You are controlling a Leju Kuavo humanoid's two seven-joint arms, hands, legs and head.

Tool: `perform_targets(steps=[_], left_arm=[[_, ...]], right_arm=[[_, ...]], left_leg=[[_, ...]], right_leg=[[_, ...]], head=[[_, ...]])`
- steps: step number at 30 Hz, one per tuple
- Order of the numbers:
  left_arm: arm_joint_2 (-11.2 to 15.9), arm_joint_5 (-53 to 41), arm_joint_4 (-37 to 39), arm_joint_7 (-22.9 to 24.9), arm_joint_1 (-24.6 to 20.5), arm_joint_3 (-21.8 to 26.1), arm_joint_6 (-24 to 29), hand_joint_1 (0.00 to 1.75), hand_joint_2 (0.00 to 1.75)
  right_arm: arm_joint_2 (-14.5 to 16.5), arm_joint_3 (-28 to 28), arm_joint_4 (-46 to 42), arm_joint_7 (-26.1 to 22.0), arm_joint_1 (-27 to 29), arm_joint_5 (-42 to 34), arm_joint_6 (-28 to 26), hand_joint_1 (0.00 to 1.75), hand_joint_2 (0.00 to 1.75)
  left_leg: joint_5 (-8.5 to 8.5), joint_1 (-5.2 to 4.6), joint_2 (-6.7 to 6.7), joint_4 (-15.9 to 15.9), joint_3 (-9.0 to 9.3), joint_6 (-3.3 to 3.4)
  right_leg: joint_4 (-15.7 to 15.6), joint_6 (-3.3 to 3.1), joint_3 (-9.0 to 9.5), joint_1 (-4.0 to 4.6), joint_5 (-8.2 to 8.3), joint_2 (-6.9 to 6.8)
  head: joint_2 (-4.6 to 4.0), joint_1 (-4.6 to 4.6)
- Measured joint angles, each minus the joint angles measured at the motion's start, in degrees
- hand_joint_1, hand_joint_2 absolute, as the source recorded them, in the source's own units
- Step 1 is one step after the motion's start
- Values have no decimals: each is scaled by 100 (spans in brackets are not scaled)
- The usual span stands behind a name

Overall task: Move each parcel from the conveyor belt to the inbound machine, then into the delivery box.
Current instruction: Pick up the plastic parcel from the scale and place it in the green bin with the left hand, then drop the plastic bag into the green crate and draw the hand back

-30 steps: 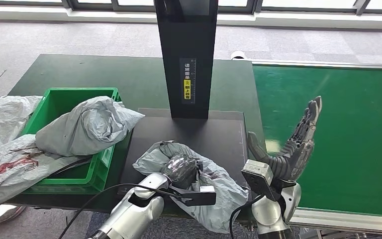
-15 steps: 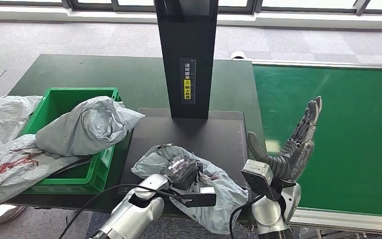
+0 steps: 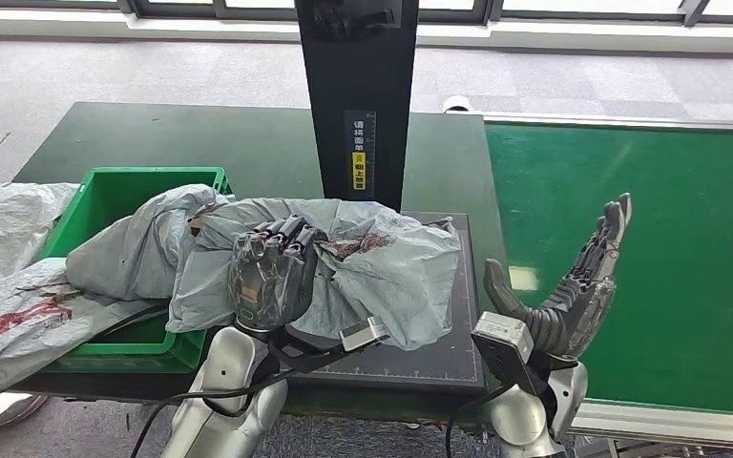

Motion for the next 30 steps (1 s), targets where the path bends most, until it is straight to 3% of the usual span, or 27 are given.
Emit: perform_targets(steps=[9,13,17,23,26,28,30], left_arm=[[18,-3,-512,-103,143,81,-3,175,175],[-11,-17,-1583,-554,287,575,1,175,175],[-21,-22,-2520,-591,353,1023,9,175,175],[-21,-22,-3064,-604,416,1251,6,175,175],[-2,13,-3028,-361,340,1406,5,175,175],[53,194,-2638,-360,47,1892,-5,175,175],[110,487,-2088,-879,-390,2788,-20,175,175]], right_arm=[[-8,0,-22,-14,1,-17,12,0,175],[-8,0,-22,-116,10,-107,48,0,175],[-8,0,-22,-154,12,-133,33,0,175],[-8,0,-22,-159,12,-138,19,0,175],[-8,0,-22,-197,23,-166,18,0,175],[-8,1,-29,-269,65,-235,28,0,175],[-8,2,-44,-328,117,-301,50,0,175]], left_leg=[[0,0,1,0,-2,0],[-1,2,13,-1,-3,-3],[-3,3,9,-4,-3,-4],[-3,3,10,-4,-3,-4],[-3,1,8,-3,-2,-3],[0,0,3,-4,0,-5],[10,1,6,-6,1,-18]], right_leg=[[1,0,0,0,1,0],[2,-4,-10,3,2,15],[2,-6,-8,5,-4,8],[1,-6,-7,2,-5,8],[1,-5,-5,1,-4,6],[1,-7,-1,4,-3,1],[2,-20,-5,13,6,3]], head=[[-1,0],[0,-1],[-1,0],[-1,0],[-1,-1],[0,1],[0,1]])
